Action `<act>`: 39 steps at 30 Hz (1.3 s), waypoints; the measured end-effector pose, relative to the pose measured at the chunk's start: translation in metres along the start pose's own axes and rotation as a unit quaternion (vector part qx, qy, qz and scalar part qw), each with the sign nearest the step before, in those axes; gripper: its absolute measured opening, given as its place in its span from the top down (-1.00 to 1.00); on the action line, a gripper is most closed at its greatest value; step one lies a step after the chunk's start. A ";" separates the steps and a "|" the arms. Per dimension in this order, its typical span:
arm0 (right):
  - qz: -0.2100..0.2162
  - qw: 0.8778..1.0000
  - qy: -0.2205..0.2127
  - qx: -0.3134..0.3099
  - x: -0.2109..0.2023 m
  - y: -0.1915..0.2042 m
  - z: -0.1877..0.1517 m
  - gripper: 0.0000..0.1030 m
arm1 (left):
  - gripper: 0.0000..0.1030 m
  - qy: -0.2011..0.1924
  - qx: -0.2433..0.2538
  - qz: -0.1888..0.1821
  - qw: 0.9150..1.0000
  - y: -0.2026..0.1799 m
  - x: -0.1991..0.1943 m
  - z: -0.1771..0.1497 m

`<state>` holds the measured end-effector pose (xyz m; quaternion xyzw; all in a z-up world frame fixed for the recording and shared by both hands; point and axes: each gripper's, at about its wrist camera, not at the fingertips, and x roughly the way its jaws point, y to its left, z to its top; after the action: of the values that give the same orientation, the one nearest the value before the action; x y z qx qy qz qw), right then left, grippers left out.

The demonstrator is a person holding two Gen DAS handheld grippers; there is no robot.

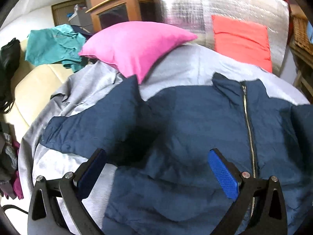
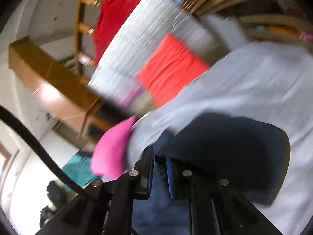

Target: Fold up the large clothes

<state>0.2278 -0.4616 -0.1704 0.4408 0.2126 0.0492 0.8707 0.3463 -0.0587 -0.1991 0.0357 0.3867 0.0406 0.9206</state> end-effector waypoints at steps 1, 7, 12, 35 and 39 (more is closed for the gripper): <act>0.011 1.000 0.020 0.001 0.006 0.009 -0.018 0.73 | -1.00 -0.003 -0.005 0.001 1.000 0.005 -0.002 0.000; 0.008 0.992 0.123 0.036 0.049 0.010 -0.087 0.35 | -1.00 -0.011 -0.014 0.016 1.000 0.029 -0.008 -0.004; 0.001 0.978 0.117 0.171 0.040 -0.041 -0.093 -0.58 | -1.00 -0.002 -0.019 0.013 1.000 0.041 -0.003 -0.006; 0.010 0.898 -0.043 0.438 -0.009 -0.166 -0.045 -0.70 | -1.00 -0.011 -0.010 0.015 1.000 0.025 -0.003 -0.005; -0.022 0.905 -0.016 0.425 0.010 -0.180 -0.034 -0.70 | -1.00 -0.014 0.001 0.011 1.000 0.016 -0.004 -0.008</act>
<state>0.2039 -0.5427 -0.3333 0.7649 0.2094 -0.0721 0.6048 0.3374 -0.0433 -0.2000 0.0417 0.3731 0.0500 0.9255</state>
